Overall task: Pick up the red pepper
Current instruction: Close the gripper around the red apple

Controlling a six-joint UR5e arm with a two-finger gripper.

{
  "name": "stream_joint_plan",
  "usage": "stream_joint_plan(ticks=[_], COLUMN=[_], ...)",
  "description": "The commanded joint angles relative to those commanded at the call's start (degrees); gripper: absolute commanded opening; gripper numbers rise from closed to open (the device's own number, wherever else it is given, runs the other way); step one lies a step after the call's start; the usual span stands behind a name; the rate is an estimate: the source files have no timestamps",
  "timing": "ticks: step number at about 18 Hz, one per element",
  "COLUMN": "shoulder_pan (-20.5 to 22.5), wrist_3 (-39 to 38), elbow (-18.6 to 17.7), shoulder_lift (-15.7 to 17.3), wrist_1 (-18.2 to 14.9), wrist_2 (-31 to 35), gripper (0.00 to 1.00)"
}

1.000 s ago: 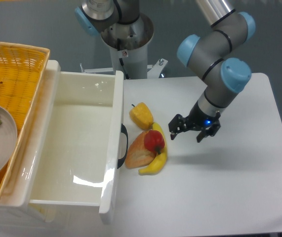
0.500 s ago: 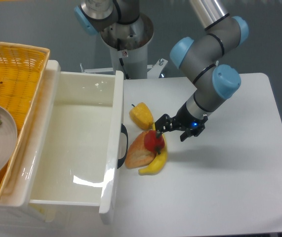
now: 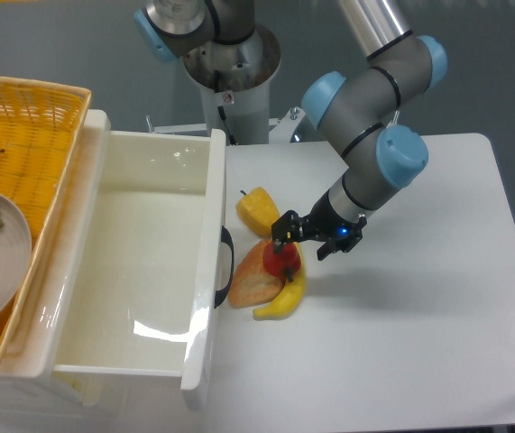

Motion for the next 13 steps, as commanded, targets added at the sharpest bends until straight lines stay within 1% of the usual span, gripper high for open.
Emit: stream_joint_plan(ticks=[6,10,13], shoulder_pan=[-0.97,-1.75,-2.11], wrist_3=[0.0,-0.09,-0.09], elbow=[0.0,0.0,-0.09], shoulder_lift=[-1.05,-1.06,-1.5], wrist_1=[0.26,0.35,0.35], wrist_2=[0.09,0.09,0.18], gripper=[0.95,0.95,0.93])
